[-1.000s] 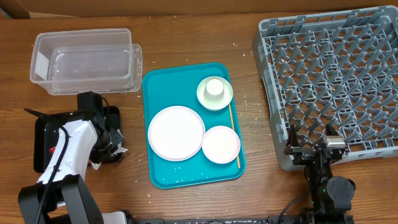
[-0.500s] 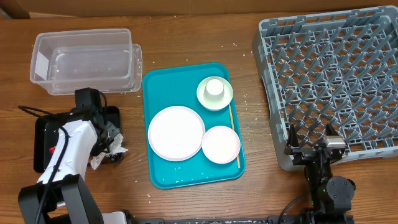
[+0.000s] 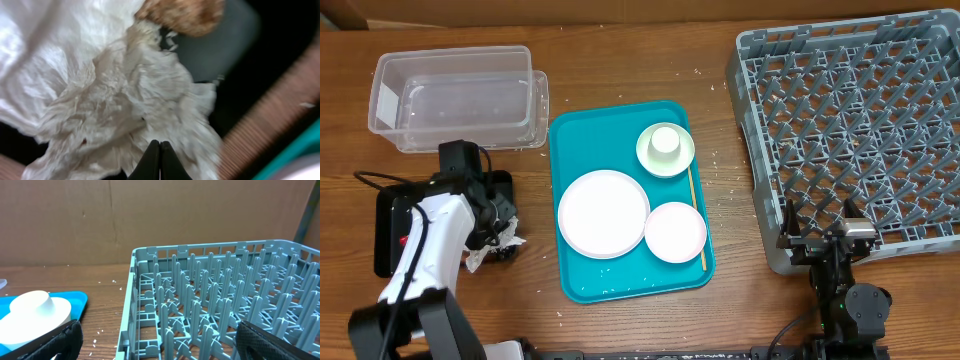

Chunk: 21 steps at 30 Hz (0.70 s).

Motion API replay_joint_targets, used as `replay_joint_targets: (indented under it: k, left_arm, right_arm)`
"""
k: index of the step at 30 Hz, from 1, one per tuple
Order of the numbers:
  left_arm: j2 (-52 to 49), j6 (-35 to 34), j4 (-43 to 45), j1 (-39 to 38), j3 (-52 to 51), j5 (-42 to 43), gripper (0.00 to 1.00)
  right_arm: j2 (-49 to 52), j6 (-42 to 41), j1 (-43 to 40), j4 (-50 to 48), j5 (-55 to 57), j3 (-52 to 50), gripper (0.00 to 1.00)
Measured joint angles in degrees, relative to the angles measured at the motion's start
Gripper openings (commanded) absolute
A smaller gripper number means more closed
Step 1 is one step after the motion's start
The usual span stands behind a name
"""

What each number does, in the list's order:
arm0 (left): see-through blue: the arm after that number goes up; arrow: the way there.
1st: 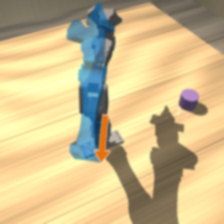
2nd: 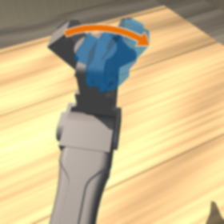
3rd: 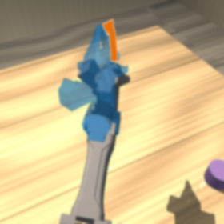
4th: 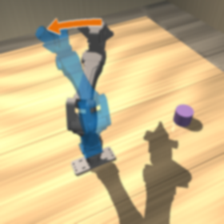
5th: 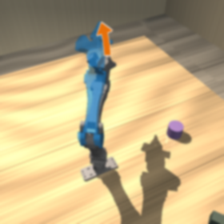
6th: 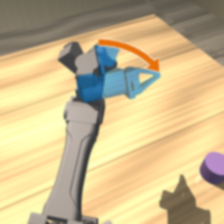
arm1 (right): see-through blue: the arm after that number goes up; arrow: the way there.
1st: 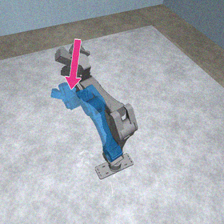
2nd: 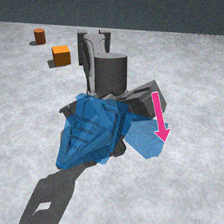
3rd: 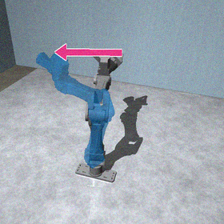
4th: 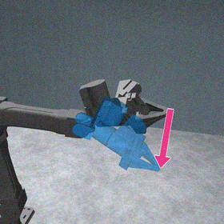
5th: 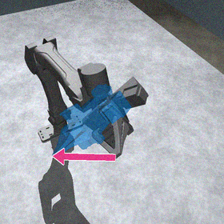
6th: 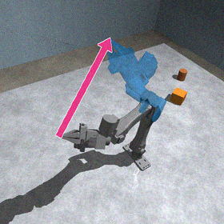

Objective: Sort waste into correct bins and load items into the dishwasher
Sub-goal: 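Lower the tissue onto the black tray and open the left gripper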

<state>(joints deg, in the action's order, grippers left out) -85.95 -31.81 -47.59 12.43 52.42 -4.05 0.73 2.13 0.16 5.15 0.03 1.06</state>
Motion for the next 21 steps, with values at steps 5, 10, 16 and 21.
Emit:
replay_joint_targets:
  k: [5, 10, 16, 21]
  left_arm:
    - [5.68, 1.62, -5.33, 0.0, 3.15, 3.43, 0.04]
    - [5.03, 2.25, -8.98, 0.0, 3.21, 6.45, 0.04]
    - [1.25, 2.4, -6.99, 0.0, 0.81, 6.88, 0.04]
    - [-2.36, 2.43, -5.53, 0.0, 0.26, 5.51, 0.04]
  right_arm:
    - [0.0, 0.0, 0.0, 0.0, 0.02, 0.0, 1.0]
    - [0.0, -0.02, -0.02, -0.02, 0.0, 0.0, 1.0]
    - [0.0, 0.0, 0.0, 0.0, 0.0, 0.0, 1.0]
    - [0.0, -0.02, -0.02, 0.02, 0.0, 0.0, 1.0]
